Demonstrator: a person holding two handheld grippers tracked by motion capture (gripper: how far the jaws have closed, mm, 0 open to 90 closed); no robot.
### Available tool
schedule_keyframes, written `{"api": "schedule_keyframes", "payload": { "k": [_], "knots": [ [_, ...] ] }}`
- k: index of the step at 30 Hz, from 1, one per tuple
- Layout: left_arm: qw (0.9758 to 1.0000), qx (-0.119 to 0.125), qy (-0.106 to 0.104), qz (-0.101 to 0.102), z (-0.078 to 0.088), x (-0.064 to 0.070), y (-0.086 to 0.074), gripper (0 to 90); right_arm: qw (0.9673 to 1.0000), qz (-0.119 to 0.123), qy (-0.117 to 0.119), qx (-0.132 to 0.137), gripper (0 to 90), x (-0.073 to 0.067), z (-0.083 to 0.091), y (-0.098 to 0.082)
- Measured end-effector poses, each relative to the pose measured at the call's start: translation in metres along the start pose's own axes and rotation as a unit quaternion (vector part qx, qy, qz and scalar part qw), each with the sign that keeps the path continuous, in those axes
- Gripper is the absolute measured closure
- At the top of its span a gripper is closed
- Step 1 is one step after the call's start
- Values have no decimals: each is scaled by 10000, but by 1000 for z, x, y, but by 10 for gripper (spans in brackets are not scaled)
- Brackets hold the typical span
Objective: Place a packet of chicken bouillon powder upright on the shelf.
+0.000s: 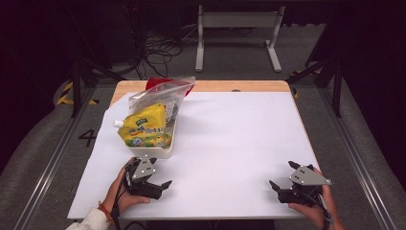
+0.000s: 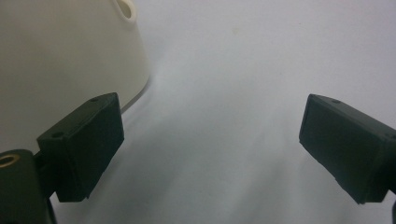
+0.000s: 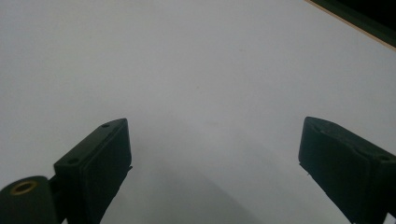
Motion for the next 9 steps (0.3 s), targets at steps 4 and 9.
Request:
{"api": "schedule_keyframes", "payload": {
  "k": [4, 9],
  "knots": [
    [10000, -25, -35, -4, -2, 0, 0, 71, 10000, -34, -39, 15, 91, 1, 1, 0],
    [10000, -18, -52, -3, -2, 1, 1, 71, 10000, -52, -56, 13, 90, 1, 1, 0]
  ]
}}
Point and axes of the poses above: each handheld gripper's, and its own axes: z roughly backward along the jaws, y roughly out of its top, x roughly to its right, the point moved 6 cm from there along -z, roughly forward along the jaws, and after that the axes turned 4 degrees about -x, right-handed, at the moved point
